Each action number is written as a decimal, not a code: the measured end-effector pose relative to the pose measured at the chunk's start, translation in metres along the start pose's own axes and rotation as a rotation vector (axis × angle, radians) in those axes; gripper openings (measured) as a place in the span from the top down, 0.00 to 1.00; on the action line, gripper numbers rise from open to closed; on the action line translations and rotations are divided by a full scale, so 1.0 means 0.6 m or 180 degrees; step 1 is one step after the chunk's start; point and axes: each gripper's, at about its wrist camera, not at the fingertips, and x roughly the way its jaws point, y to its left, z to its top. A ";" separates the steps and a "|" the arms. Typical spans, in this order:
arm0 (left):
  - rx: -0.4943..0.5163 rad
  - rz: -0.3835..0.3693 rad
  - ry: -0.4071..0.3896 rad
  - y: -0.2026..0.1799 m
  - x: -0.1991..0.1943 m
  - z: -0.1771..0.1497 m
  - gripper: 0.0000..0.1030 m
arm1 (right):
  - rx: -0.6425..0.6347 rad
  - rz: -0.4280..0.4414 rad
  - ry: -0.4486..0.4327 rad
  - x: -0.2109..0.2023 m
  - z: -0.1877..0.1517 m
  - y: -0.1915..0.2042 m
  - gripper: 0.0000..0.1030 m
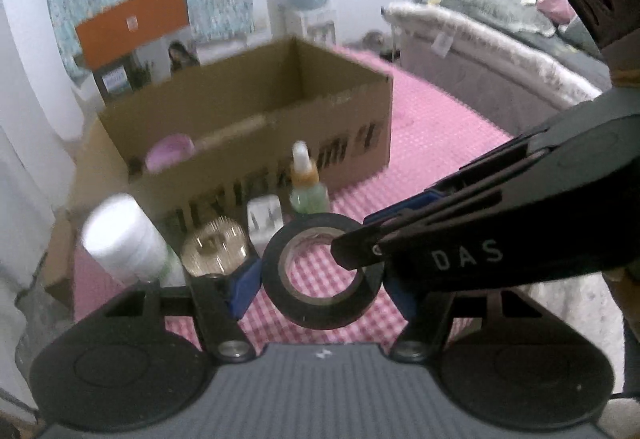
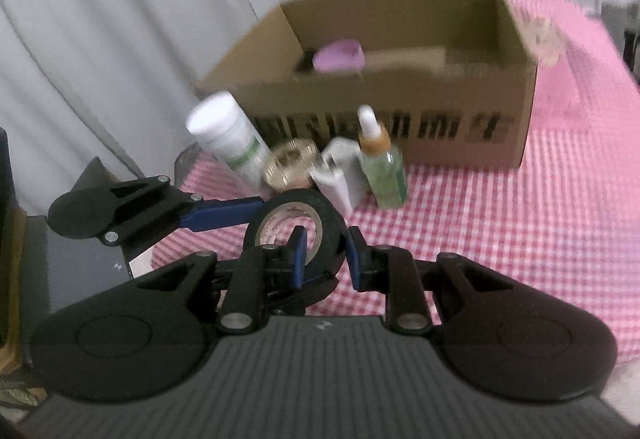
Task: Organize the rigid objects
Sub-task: 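Lower the tape roll into the box and open the right gripper, then move the right gripper back to the green dropper bottle, then close the right gripper on the dropper bottle's cap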
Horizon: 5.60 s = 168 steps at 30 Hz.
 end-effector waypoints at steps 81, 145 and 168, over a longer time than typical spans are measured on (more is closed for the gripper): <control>-0.0105 -0.0246 -0.0129 0.224 0.027 0.232 0.12 | -0.0131 0.0177 -0.0587 -0.078 0.300 -0.045 0.05; 0.0155 -0.0158 -0.0466 0.029 0.149 0.032 0.64 | 0.0128 0.0191 -0.0473 0.082 0.069 -0.080 0.74; -0.0005 -0.0512 -0.0508 -0.005 0.140 0.035 0.68 | 0.0194 -0.0025 -0.0463 0.035 0.041 -0.098 0.79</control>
